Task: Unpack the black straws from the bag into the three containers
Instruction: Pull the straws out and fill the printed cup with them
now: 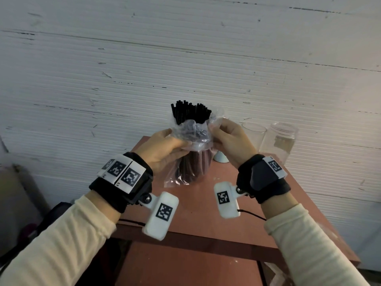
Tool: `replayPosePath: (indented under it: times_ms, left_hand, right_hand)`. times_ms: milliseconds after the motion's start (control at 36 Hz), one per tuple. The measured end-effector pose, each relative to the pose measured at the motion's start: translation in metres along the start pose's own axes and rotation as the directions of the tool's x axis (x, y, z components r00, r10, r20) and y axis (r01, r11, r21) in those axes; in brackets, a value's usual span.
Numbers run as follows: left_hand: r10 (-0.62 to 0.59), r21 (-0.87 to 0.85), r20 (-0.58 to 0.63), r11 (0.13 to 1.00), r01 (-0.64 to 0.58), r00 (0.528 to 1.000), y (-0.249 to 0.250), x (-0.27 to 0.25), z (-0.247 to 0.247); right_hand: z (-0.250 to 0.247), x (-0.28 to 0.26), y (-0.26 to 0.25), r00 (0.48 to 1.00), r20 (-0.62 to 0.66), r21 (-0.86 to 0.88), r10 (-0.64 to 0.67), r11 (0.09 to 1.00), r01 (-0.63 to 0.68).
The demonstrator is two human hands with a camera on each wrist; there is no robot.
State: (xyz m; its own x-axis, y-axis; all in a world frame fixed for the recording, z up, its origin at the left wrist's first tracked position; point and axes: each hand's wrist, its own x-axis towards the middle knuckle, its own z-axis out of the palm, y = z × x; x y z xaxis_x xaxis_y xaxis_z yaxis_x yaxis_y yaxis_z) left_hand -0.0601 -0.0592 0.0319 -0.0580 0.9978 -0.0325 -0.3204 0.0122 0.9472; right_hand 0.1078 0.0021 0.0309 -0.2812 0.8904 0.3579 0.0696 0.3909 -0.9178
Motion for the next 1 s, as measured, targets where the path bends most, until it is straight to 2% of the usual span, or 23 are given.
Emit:
replayPosePath:
  times_ms: [83,250,389,472,583,778,889,1000]
  left_hand:
    - [-0.017,0.046,0.053,0.999,0.014,0.998,0.006,-0.001,0.004]
    - [-0.02,0.157,0.053,0.987,0.012,0.998,0.003,0.002,0.002]
    - [-0.011,0.073,-0.008,0.997,0.011,1.0,-0.003,0.002,-0.003]
    - [0.004,0.041,-0.026,0.999,-0.003,1.0,-0.008,0.0,-0.003]
    - [0.032,0.025,-0.057,0.999,-0.031,0.998,-0.012,0.004,-0.005]
    - [0.138,0.083,-0.042,0.987,-0.134,0.99,0.001,0.01,-0.008]
    - [0.07,0.172,0.007,0.983,-0.07,0.998,-0.005,0.015,-0.014]
    - [0.012,0.284,0.013,0.959,-0.016,1.0,-0.024,0.02,-0.023]
  right_hand:
    - [-0.001,-0.001,-0.004,0.999,0.024,-0.034,-0.031,0.999,0.031]
    - [0.002,-0.007,-0.001,0.989,0.147,-0.208,-0.005,0.977,0.036]
    - [-0.003,-0.009,0.01,0.983,0.167,-0.306,0.07,0.952,-0.016]
    - [-0.004,-0.012,0.015,0.984,0.152,-0.296,0.088,0.955,-0.039]
    - [-0.003,-0.015,0.015,0.993,0.11,-0.288,0.041,0.958,-0.008]
    - [-0.005,-0.008,0.005,0.999,0.036,-0.12,-0.002,0.993,0.006]
    - [-0.005,-0.004,0.01,0.988,0.1,-0.24,0.121,0.966,-0.094]
    - [-0.004,-0.011,0.021,0.946,0.193,-0.341,0.259,0.922,-0.183]
